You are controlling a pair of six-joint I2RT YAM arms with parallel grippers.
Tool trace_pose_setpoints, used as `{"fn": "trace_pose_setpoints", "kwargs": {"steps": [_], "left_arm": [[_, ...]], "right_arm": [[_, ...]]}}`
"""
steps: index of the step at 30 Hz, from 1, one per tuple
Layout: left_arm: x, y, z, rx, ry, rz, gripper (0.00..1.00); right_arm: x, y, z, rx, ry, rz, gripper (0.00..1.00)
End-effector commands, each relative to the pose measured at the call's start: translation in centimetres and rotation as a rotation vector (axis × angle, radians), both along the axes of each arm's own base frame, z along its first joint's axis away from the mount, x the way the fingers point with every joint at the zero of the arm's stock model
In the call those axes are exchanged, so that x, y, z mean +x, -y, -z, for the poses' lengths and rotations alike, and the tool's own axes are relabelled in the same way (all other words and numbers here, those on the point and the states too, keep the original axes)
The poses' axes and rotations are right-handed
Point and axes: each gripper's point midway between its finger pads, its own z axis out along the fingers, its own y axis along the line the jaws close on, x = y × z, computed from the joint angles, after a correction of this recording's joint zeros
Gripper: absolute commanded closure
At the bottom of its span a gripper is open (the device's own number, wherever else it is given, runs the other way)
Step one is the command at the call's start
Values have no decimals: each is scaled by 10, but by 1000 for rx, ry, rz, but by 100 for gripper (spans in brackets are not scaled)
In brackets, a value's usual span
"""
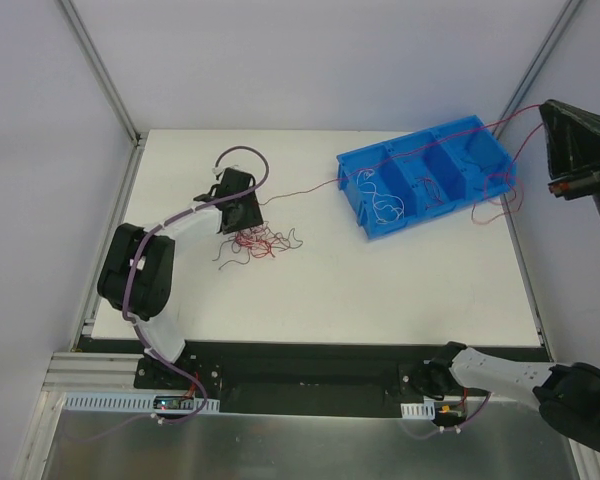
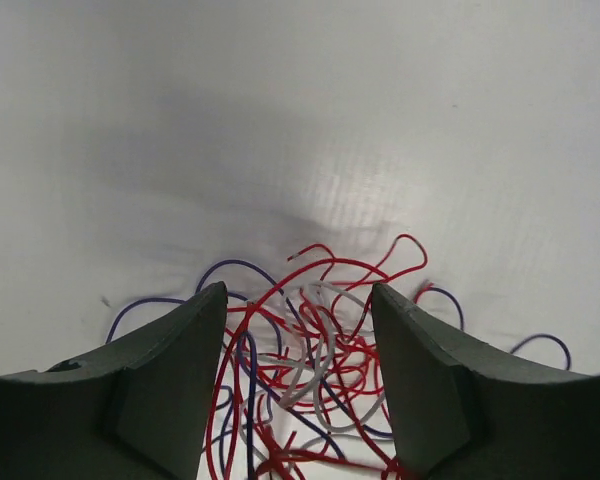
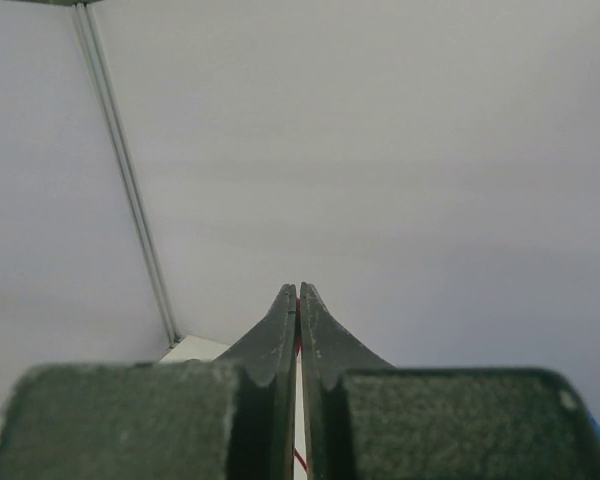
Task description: Untangle the cables
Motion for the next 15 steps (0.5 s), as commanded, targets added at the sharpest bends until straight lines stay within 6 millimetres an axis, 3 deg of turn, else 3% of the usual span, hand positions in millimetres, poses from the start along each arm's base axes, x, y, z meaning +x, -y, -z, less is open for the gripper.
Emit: {"fn": "trace_pose_setpoints", "kwargs": {"steps": [1,5,8,10,12,15], "left_arm": [[1,-19,6,76,-20,-48,41],[1,-16,-1,55,-16,-39,39],[1,-11,-18,17,18,-27,37],[0,-5,-35,-25,45,-12,31],[-1,2,-61,-87,89,12,19],[-7,18,-100,-203,140,75,7]], "right_arm": [[-37,54,-25,86,116,88,99],[-36,55,-12,87,104,91,100],[-18,33,10,45,52,68,100],[-2,16,31,11,1,61,100],[18,-3,58,-46,-56,61,100],[36,-14,85,-102,-114,88,99]]}}
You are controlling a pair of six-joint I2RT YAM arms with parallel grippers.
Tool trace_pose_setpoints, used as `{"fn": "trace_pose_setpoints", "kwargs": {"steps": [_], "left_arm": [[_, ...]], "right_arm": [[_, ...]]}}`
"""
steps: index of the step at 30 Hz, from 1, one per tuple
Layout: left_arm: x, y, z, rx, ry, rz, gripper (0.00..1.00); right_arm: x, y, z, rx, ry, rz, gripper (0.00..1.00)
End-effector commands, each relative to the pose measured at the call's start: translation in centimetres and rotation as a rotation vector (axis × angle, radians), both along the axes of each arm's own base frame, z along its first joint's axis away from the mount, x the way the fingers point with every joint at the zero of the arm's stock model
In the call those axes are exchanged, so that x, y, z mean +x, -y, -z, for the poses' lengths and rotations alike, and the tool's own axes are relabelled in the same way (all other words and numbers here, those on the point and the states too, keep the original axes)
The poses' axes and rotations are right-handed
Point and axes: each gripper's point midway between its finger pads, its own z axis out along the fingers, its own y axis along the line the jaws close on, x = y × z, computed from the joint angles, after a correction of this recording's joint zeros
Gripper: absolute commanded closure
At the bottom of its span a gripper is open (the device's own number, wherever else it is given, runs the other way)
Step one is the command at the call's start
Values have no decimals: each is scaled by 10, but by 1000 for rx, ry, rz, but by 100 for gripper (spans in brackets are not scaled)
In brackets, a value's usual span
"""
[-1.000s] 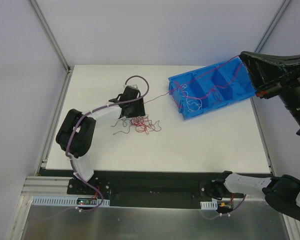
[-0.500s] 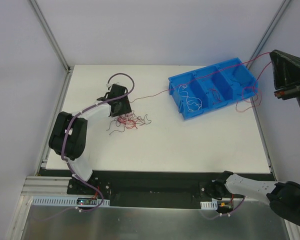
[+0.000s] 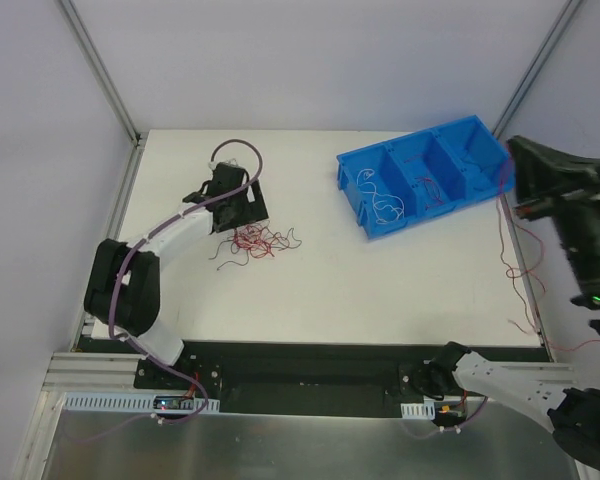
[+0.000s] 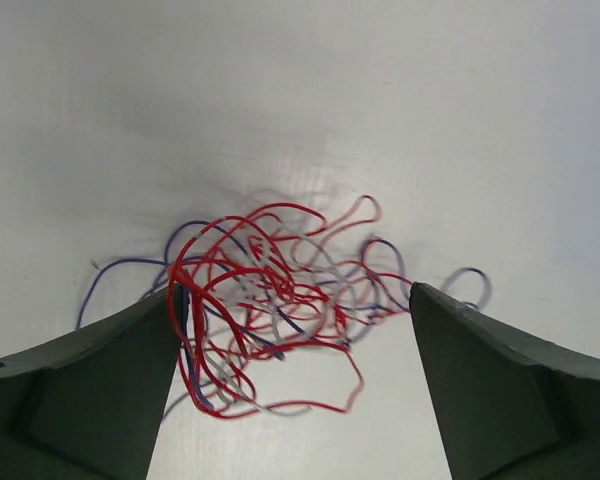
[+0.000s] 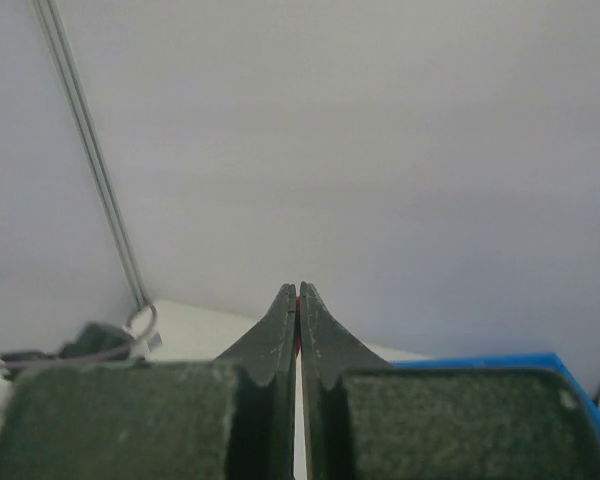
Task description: Untangle the cables
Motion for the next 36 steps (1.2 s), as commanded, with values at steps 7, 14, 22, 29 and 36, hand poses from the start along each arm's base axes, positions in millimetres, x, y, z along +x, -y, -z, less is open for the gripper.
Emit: {"fn": "trace_pose_setpoints", "kwargs": {"steps": [7,14,22,29,36], "left_arm": [[-23,60,-181,-382,309,317,1],[-47,69,-261,-440,489,471,1],[-55,52,-259,-316,571,496,1],[-58,52,-228,-305,505,506,1],[-67,67,-227,-291,487,568,1]], "right_arm": [[48,-34,68,-144,-167,52,100],[48,-42,101,-153,-246,17,99],[65,-75,155,-192,-359,-53,100],[86,-107,200,-243,-447,-98,100],[94,-133,295,-237,-657,-140,100]]}}
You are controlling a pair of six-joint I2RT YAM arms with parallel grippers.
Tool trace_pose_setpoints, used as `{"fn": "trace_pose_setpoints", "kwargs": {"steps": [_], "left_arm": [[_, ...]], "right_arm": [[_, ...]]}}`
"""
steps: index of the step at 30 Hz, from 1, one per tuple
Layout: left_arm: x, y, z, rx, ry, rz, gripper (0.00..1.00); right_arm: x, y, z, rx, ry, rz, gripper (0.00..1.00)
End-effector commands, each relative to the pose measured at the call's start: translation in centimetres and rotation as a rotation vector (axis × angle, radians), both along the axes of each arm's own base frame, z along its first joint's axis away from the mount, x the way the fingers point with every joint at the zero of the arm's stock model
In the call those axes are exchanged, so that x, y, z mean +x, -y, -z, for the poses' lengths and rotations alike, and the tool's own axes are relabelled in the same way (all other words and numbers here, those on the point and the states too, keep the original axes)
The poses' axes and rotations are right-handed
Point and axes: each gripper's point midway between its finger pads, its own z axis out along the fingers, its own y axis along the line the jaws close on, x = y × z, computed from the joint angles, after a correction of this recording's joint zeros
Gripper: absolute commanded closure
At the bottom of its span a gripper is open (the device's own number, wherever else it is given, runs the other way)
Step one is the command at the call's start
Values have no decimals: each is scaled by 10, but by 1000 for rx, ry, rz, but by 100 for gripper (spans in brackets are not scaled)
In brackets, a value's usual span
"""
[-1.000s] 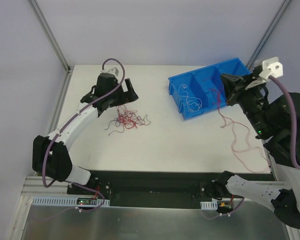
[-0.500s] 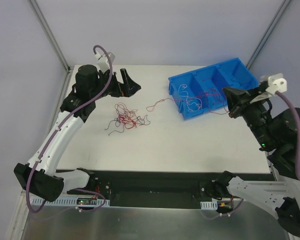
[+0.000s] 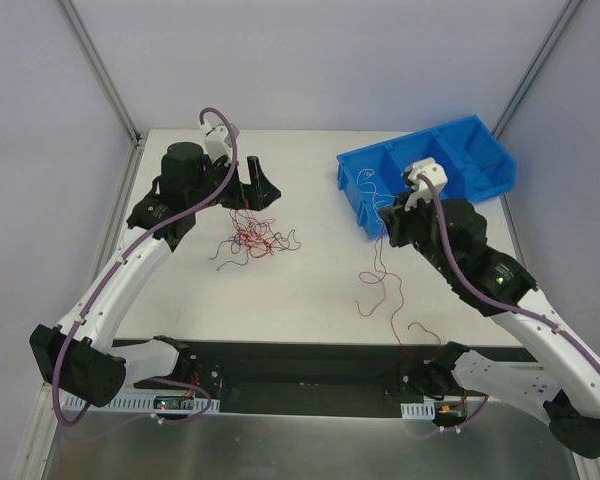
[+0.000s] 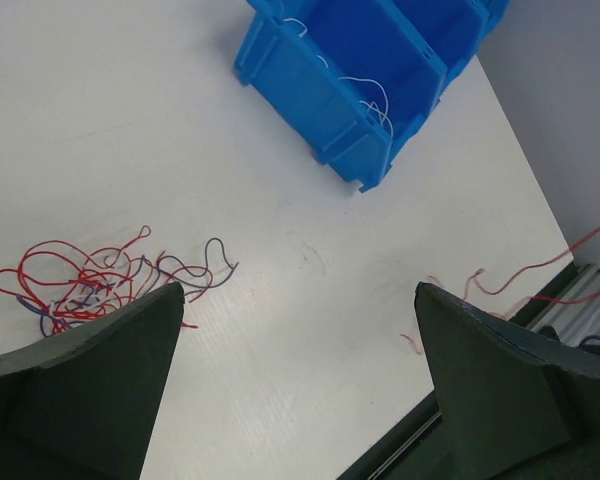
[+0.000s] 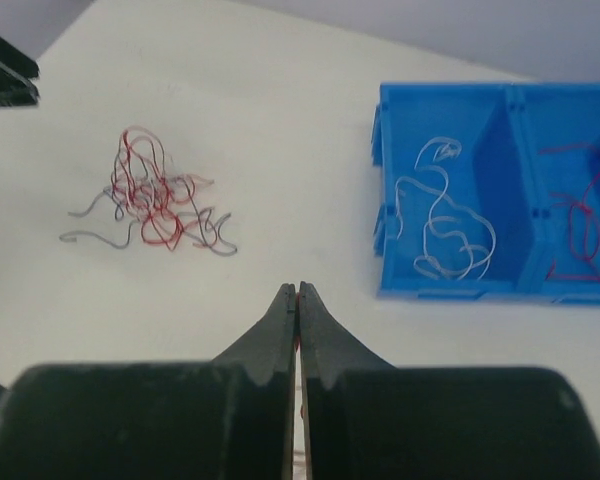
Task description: Untangle the cables
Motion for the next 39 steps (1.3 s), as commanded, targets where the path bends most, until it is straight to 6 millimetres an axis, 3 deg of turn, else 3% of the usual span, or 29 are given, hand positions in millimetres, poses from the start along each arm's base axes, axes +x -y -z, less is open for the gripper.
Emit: {"fn": "trace_pose_setpoints", "kwargs": {"steps": [1,4,6,14,16,18,34,39], "left_arm": [[-7,14,-8,29,48,66,1],[-7,14,-7,34,45,62,1],[-6,12,-6,41,43,52,1],[-3,9,-2,52,36,28,1],[-3,8,-3,52,43,26,1],[-4,8,-3,56,46,25,1],[-3,11,1,54,26,39,1],[-3,12,3,51,17,42,1]], "right_arm": [[1,-14,42,80,-96,7,100],[3,-9,70,74,-140,57,100],[5,-7,64,88,-123,62,100],[16,-9,-44,133,82,21,100],[18,-10,-55,128,101,13,100],[18,-12,-50,121,89,4,100],[0,-26,155,35,-282,-15,100],[3,-35,198,26,-398,14,95]]}}
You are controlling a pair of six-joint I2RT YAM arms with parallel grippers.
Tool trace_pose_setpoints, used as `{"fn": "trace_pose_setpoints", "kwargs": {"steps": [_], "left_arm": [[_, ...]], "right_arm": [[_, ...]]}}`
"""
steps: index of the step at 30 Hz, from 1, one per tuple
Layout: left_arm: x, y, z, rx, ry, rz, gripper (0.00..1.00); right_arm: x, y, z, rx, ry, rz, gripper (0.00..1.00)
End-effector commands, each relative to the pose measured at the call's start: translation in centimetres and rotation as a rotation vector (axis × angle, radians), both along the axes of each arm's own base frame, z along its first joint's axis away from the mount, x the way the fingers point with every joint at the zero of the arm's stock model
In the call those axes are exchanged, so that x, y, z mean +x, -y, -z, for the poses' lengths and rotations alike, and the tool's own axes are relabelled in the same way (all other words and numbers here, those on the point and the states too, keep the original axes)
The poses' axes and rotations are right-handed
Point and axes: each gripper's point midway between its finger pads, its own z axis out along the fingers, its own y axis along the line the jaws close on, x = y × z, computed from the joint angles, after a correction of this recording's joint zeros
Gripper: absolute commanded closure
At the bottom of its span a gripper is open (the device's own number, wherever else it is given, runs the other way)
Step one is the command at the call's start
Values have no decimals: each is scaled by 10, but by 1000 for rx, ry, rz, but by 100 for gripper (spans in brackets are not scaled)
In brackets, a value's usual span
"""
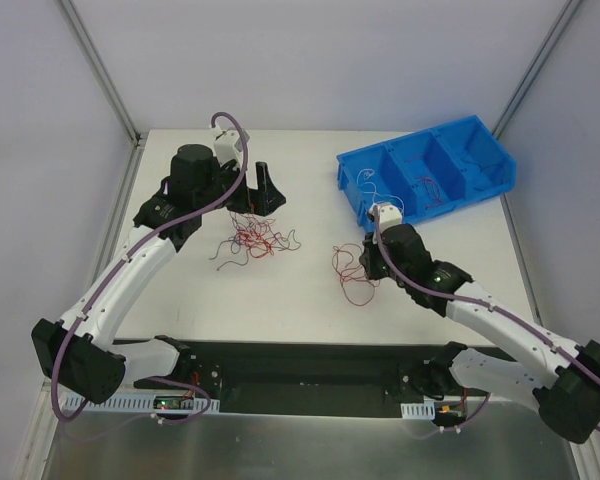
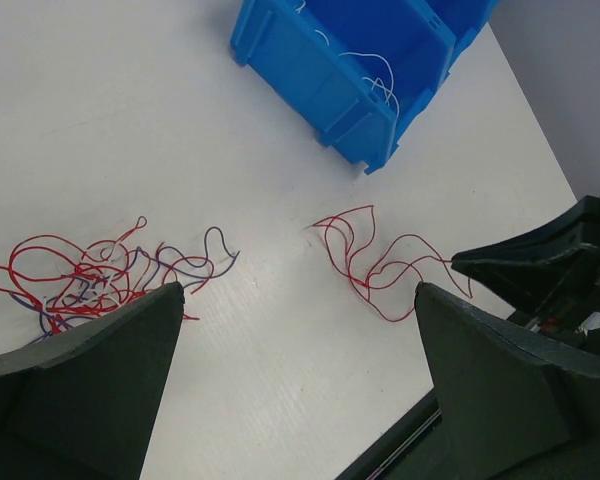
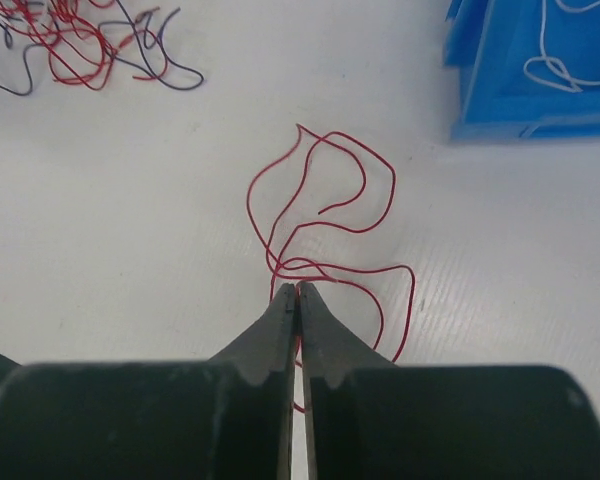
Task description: Untangle the cables
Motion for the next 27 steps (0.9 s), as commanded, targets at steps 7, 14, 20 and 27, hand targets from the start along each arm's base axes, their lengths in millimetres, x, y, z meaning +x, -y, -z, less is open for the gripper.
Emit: {"fn": "trace_pose_setpoints", "kwargs": {"steps": [7,14,20,27], "left_arm": [[5,-1,-7,6,23,-11,1],[3,1,-5,1,14,-3,1],[3,2,-5,-6,11,4,1],[3,1,-5,-3,19,-2,1]], "right_arm": [[20,-25,36,-20,-146,43,77],[13,-1,55,-139,-248,150,25],[13,-14,67,-23,-305,93,4],[15,-25,105,-104,-417,41,4]]}}
